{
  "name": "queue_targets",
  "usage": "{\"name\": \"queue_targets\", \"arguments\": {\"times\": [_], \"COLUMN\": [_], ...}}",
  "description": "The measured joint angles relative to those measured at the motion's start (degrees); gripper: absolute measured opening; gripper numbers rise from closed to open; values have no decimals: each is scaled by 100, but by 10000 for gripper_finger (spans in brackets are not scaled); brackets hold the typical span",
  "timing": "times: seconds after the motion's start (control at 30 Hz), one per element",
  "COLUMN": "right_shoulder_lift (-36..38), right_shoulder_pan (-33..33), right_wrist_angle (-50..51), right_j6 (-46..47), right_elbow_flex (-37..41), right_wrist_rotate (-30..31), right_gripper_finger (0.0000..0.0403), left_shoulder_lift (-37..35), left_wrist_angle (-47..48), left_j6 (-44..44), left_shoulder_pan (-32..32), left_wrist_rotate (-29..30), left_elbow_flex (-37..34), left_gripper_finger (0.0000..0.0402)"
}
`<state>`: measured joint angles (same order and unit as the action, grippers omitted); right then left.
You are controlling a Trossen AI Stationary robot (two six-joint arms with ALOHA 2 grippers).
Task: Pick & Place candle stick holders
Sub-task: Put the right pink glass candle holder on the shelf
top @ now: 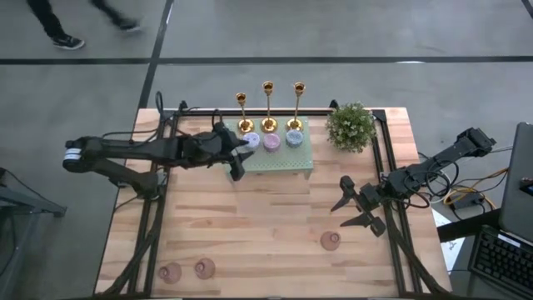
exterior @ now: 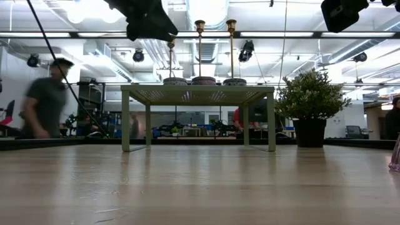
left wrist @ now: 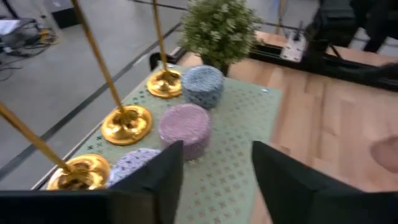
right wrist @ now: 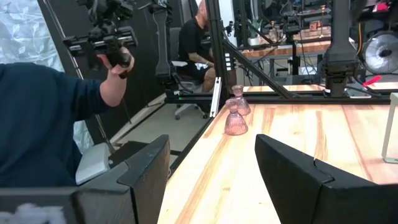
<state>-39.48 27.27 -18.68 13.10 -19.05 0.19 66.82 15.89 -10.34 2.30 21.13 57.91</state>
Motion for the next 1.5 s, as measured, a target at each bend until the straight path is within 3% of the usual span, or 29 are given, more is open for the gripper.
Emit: {"name": "queue_targets", "arguments": {"times": [0.17,0.3,0.5,0.63,0.83,1.37,1.5], "right_shoulder_lift": [2,0,1,2,0,0,0], "right_shoulder_pan": [0,-2,0,0,0,0,-2], "right_wrist_angle": [0,2,11,28,50,50,50], "right_j6": [0,0,0,0,0,-3,-2], "right_elbow_flex": [0,0,0,0,0,4,7], "right_wrist_rotate": [0,0,0,0,0,-2,-2], "right_gripper_finger": [228,228,228,228,228,228,228], "left_shoulder_lift": [-82,-92,-91,-255,-855,-3248,-3547], "left_wrist_angle": [64,59,-285,-903,-1071,-1594,-1891], "left_j6": [81,313,562,645,538,175,545], "left_shoulder_pan": [-28,-51,-313,-582,-748,-830,-843], "left_wrist_rotate": [-761,-1416,-1553,-1550,-1511,-1271,-1702], "left_elbow_flex": [-7,-8,-171,-639,-1363,-3474,-3765], "left_gripper_finger": [100,52,8,7,14,18,15]}}
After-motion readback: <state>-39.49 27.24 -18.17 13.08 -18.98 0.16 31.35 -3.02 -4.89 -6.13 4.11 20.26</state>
